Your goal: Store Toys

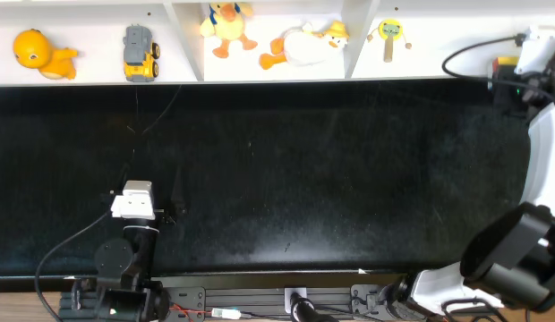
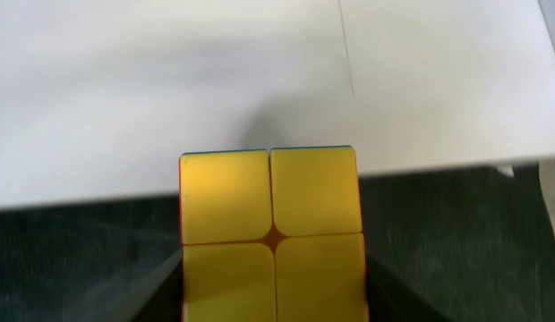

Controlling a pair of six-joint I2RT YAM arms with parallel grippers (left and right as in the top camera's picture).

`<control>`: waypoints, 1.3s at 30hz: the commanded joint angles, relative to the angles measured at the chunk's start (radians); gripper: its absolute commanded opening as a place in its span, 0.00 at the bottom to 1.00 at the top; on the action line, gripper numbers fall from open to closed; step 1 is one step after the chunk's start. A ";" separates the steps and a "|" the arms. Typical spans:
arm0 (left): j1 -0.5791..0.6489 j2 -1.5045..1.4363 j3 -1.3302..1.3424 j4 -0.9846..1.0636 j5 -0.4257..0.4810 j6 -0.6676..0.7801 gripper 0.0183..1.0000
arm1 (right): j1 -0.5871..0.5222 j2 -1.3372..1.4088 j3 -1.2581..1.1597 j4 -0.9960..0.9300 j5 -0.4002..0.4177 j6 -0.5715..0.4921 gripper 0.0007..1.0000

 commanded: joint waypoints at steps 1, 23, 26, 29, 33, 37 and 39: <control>-0.005 -0.014 -0.004 0.000 0.006 0.011 1.00 | 0.027 0.044 0.096 -0.009 0.002 0.016 0.49; -0.005 -0.014 -0.004 0.000 0.006 0.011 1.00 | 0.075 0.176 0.188 0.026 0.016 0.034 0.66; -0.005 -0.014 -0.004 0.000 0.006 0.011 1.00 | 0.075 0.175 0.188 0.027 0.016 0.034 0.70; -0.005 -0.014 -0.004 0.000 0.006 0.011 1.00 | 0.080 0.168 0.187 0.008 0.028 0.034 0.73; -0.005 -0.014 -0.004 0.000 0.006 0.011 1.00 | 0.089 0.126 0.163 -0.024 0.045 0.034 0.91; -0.005 -0.014 -0.004 0.000 0.006 0.011 1.00 | 0.089 0.042 0.060 0.039 0.046 0.034 1.00; -0.005 -0.014 -0.004 0.000 0.006 0.011 1.00 | 0.086 -0.016 -0.015 0.074 0.047 0.034 1.00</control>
